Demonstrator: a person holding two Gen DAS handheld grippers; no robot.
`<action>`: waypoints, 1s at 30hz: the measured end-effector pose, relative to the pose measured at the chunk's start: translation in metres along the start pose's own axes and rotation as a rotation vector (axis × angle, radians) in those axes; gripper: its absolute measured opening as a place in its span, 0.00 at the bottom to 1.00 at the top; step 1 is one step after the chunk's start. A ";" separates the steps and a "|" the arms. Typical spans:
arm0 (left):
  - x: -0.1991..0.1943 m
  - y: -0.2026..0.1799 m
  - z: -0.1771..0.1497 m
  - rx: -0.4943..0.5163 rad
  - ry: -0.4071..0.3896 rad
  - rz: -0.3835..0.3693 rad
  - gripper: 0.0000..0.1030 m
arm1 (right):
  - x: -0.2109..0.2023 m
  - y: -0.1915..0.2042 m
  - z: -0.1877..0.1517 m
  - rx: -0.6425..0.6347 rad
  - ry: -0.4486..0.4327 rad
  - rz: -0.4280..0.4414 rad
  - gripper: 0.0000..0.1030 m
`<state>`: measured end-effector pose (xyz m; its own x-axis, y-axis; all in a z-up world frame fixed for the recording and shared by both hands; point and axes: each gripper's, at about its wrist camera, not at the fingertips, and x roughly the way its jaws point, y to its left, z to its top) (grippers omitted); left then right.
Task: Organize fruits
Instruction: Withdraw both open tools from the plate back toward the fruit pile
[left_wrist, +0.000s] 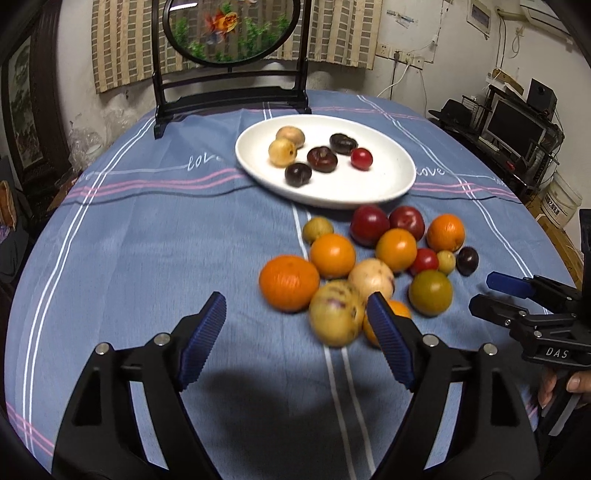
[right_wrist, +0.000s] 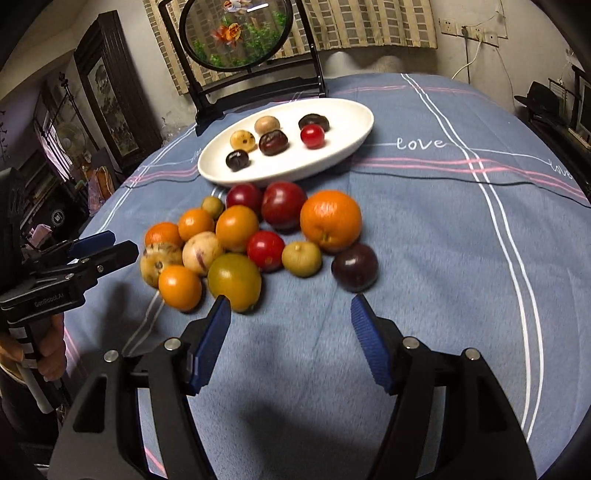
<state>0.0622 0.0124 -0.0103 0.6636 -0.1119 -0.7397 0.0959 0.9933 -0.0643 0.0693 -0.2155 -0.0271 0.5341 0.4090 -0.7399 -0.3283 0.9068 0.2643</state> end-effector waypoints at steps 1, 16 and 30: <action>0.001 0.002 -0.002 -0.010 0.006 -0.006 0.78 | 0.001 0.001 -0.001 -0.003 0.004 0.003 0.66; 0.005 0.005 -0.019 0.001 0.030 -0.034 0.81 | 0.025 0.039 0.004 -0.159 0.069 0.001 0.64; 0.009 0.025 -0.015 -0.015 0.038 -0.021 0.82 | 0.052 0.046 0.022 -0.145 0.106 -0.017 0.38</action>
<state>0.0595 0.0367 -0.0287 0.6332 -0.1317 -0.7627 0.0983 0.9911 -0.0895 0.0989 -0.1507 -0.0402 0.4580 0.3738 -0.8065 -0.4330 0.8862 0.1648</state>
